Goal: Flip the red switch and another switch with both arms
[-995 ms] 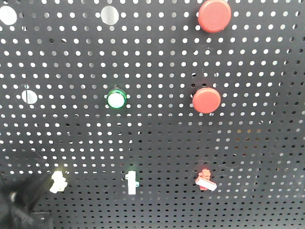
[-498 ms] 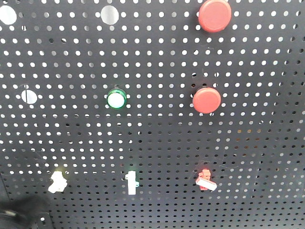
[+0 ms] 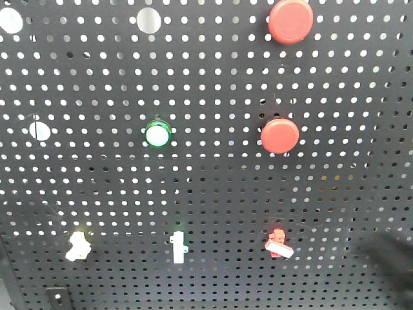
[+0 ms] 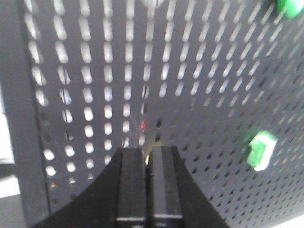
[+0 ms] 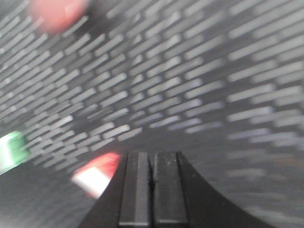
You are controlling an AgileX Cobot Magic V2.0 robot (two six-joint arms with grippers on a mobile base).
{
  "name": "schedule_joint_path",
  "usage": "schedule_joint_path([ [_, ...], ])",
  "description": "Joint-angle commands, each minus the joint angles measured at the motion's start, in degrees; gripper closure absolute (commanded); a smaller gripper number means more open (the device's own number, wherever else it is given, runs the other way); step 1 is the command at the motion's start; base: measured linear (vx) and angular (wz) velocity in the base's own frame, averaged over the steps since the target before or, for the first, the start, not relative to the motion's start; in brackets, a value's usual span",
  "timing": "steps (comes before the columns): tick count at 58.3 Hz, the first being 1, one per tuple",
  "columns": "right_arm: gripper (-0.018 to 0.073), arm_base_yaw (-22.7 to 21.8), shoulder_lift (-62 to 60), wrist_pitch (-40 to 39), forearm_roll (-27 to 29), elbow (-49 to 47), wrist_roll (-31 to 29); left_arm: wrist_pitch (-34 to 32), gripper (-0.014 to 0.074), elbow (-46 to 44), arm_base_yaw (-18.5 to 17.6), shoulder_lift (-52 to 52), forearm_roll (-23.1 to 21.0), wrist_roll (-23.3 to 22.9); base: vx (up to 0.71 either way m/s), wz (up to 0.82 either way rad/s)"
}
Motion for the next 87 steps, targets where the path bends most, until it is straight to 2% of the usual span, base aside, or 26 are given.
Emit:
schedule_joint_path([
  [1,0.0566,3.1,3.4,-4.8,-0.3,-4.9,0.4,-2.0,0.0594,-1.6,-0.4,-0.5,0.0,0.3,0.0,0.0],
  [10,0.0566,6.8,9.4,-4.8,-0.3,-9.7,0.3,-1.6,0.0594,-1.6,-0.4,-0.4,0.0,0.3,0.0,0.0],
  [22,0.0566,6.7,12.7,-6.2,1.9,-10.9,0.6,-1.6,0.0594,-1.6,-0.4,-0.4,0.0,0.3,0.0,0.0],
  [41,0.0566,6.7,16.8,-7.5,2.1,-10.9,1.3,-1.7,0.0594,-1.6,-0.4,-0.4,0.0,0.3,0.0,0.0],
  [51,0.0566,6.7,18.8,-7.7,0.9,-10.9,4.9,-1.7,0.0594,-1.6,-0.4,-0.4,0.0,0.3,0.0,0.0],
  [57,0.0566,6.7,18.9,-6.2,-3.3,-10.9,9.5,-1.7,0.0594,-1.6,-0.4,-0.4,0.0,0.3,0.0,0.0],
  [68,0.0566,6.7,18.9,0.8,-14.5,-10.4,22.7,-2.1,0.0594,-1.6,-0.4,-0.4,0.0,0.3,0.0,0.0],
  [79,0.0566,6.7,18.7,5.3,-23.3,-9.7,32.5,-2.1,0.0594,-1.6,-0.4,-0.4,0.0,0.3,0.0,0.0],
  [87,0.0566,6.7,18.0,2.6,-27.5,-9.7,34.5,-2.1,0.0594,-1.6,-0.4,-0.4,0.1,0.3,0.0,0.0],
])
